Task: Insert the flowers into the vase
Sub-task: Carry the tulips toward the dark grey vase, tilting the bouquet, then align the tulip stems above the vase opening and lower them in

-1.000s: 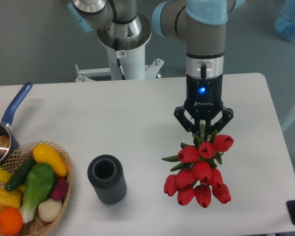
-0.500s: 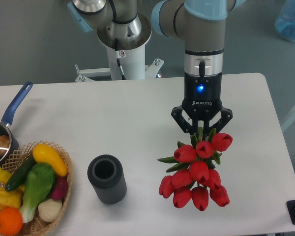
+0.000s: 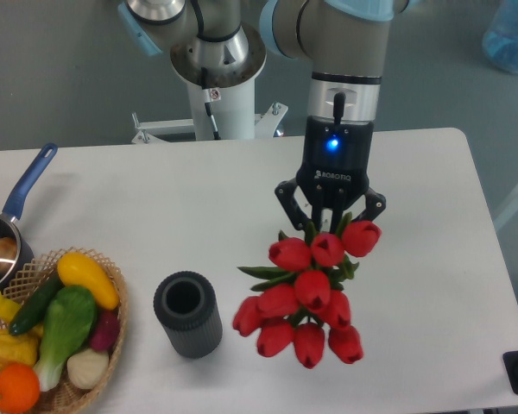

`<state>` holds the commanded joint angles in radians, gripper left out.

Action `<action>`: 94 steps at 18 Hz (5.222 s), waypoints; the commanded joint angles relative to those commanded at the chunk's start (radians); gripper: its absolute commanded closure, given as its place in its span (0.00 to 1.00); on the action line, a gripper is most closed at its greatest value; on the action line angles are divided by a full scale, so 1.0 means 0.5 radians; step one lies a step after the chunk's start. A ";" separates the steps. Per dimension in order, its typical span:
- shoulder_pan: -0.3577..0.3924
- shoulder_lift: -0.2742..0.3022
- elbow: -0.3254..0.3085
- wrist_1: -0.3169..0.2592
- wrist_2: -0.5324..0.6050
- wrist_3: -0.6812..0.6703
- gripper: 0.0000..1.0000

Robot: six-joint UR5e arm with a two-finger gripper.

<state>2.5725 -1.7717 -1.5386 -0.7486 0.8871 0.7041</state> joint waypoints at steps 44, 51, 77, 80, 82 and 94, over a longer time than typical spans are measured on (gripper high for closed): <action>0.021 -0.224 -0.301 0.025 -1.467 0.969 0.97; 0.018 -0.224 -0.368 0.025 -1.535 1.144 0.98; 0.064 -0.362 -0.463 0.025 -1.771 1.353 1.00; 0.061 -0.368 -0.466 0.025 -1.771 1.374 1.00; 0.055 -0.365 -0.466 0.025 -1.771 1.371 1.00; 0.019 -0.405 -0.528 0.025 -1.771 1.387 1.00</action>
<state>2.5818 -1.9742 -1.8024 -0.7363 0.0015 1.3974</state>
